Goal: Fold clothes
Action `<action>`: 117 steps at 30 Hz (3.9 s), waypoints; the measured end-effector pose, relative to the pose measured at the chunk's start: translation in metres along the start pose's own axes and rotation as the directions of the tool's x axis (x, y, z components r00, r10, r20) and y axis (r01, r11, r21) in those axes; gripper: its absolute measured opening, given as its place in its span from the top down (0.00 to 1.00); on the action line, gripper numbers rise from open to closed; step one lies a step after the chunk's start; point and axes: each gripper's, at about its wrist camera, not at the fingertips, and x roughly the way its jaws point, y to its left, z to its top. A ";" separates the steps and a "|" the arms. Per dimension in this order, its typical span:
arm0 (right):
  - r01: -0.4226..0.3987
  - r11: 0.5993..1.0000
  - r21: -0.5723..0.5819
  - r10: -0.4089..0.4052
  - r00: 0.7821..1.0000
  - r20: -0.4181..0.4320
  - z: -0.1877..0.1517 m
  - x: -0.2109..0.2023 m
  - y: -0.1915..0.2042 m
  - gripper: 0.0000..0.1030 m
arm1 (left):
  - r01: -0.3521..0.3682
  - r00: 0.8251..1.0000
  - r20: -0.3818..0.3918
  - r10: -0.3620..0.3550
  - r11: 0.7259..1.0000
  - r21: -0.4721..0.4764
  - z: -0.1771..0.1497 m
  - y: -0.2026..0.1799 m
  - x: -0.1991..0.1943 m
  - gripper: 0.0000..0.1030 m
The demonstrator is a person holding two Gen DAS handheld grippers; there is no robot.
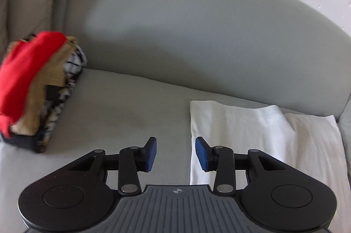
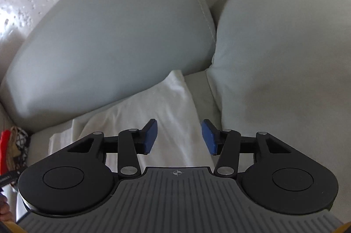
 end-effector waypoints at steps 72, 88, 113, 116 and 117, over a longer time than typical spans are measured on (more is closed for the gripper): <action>0.060 0.993 -0.098 -0.027 0.950 0.312 -0.127 -0.303 -0.026 0.40 | 0.024 0.999 0.044 -0.030 0.993 0.120 -0.120 -0.018 -0.229 0.56; -0.242 0.970 -0.011 0.241 0.968 -0.067 -0.156 -0.070 -0.017 0.88 | -0.140 0.990 0.021 0.138 0.987 0.074 -0.165 -0.039 -0.096 0.97; 0.072 0.956 -0.286 -0.026 0.987 0.160 -0.234 -0.274 0.022 0.64 | -0.059 0.998 0.023 0.056 0.980 0.189 -0.202 -0.072 -0.242 0.83; 0.009 0.957 -0.289 0.035 0.989 0.146 -0.257 -0.320 0.022 0.54 | 0.013 0.999 0.027 -0.019 0.979 0.203 -0.219 -0.079 -0.286 0.76; -0.009 0.958 -0.286 0.046 0.991 0.125 -0.265 -0.328 0.019 0.52 | 0.032 0.999 0.026 -0.038 0.977 0.213 -0.226 -0.082 -0.296 0.72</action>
